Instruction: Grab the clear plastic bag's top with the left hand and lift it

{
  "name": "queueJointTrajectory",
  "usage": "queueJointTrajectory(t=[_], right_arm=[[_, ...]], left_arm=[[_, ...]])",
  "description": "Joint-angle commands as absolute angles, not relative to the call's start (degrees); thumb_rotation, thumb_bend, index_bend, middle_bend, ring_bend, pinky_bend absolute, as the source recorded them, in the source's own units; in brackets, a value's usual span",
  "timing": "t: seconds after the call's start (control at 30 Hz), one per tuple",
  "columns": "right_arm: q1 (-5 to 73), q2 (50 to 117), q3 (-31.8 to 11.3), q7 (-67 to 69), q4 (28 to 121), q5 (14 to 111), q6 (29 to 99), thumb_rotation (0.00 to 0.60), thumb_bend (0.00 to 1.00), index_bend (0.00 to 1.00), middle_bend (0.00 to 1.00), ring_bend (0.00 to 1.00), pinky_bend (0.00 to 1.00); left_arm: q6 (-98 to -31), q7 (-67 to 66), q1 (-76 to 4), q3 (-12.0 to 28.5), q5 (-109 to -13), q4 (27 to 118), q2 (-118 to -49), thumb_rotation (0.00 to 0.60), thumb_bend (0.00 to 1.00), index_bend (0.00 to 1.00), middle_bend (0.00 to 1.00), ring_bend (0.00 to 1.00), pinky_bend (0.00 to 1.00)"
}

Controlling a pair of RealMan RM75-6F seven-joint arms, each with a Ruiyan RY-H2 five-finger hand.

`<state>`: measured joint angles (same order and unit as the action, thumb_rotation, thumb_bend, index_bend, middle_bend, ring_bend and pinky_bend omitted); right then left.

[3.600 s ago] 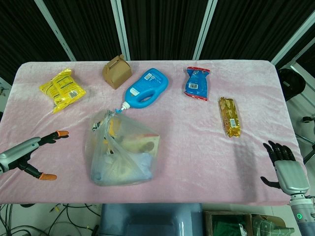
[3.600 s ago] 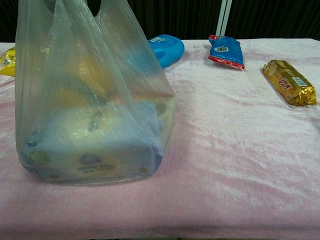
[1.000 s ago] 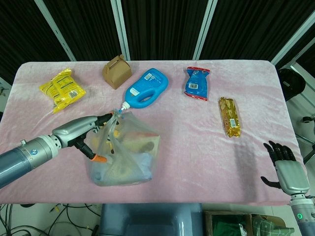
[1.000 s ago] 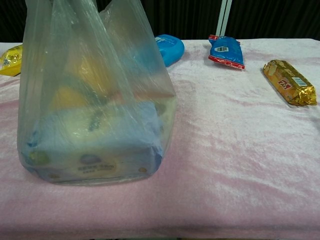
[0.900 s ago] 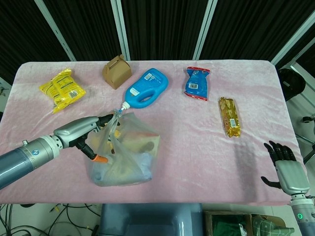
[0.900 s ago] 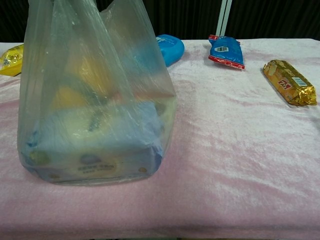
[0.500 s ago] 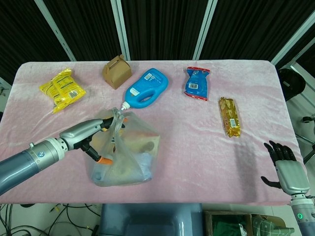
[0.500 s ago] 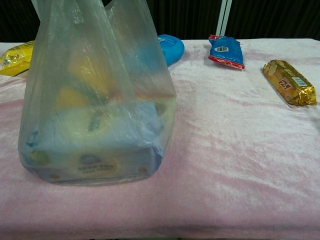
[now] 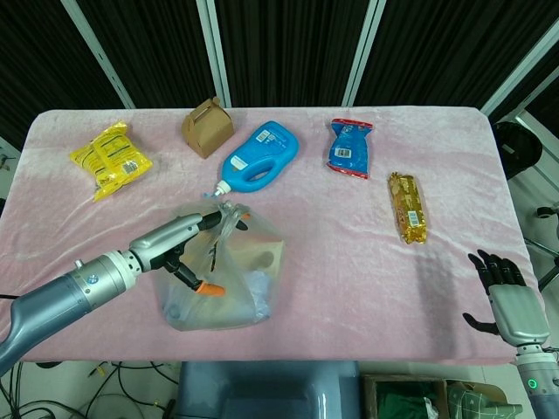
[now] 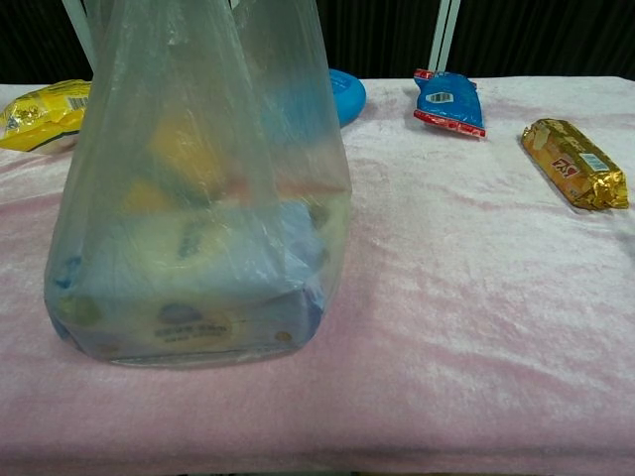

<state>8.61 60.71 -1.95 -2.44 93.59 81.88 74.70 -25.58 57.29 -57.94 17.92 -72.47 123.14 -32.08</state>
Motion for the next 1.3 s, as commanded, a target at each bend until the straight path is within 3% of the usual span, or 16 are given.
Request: queueJointTrajectory(t=[0.03, 0.53, 0.67, 0.83, 1.3], right_arm=[[8.60, 60.71, -1.97, -2.41, 93.61, 81.84, 74.70, 0.600, 0.14, 0.00, 0.00, 0.00, 0.03], [8.72, 60.62, -2.08, -1.97, 93.56, 81.54, 74.38, 0.600, 0.14, 0.00, 0.00, 0.00, 0.03], [8.75, 60.60, -2.04, -1.94, 93.56, 81.67, 74.35, 0.600, 0.14, 0.00, 0.00, 0.00, 0.03], [8.75, 60.51, -2.04, -1.74, 93.60, 81.61, 74.29, 0.600, 0.14, 0.00, 0.00, 0.00, 0.03], [8.74, 60.43, -1.93, -1.79, 93.81, 81.70, 74.22, 0.600, 0.14, 0.00, 0.00, 0.00, 0.03]], left_arm=[[-27.39, 55.82, -57.24, 18.30, -70.00, 123.25, -34.57, 0.600, 0.11, 0.10, 0.16, 0.10, 0.17], [-33.98, 49.04, -58.19, 18.50, -55.77, 122.72, -47.08, 0.600, 0.10, 0.12, 0.19, 0.12, 0.19], [-35.16, 49.18, -58.26, 19.25, -52.97, 123.64, -49.45, 0.600, 0.10, 0.17, 0.26, 0.19, 0.25], [-39.89, 49.44, -57.42, 21.24, -49.49, 124.98, -52.66, 0.600, 0.10, 0.26, 0.37, 0.29, 0.34], [-45.51, 51.60, -54.40, 27.40, -43.40, 129.54, -54.69, 0.600, 0.10, 0.32, 0.44, 0.36, 0.40]])
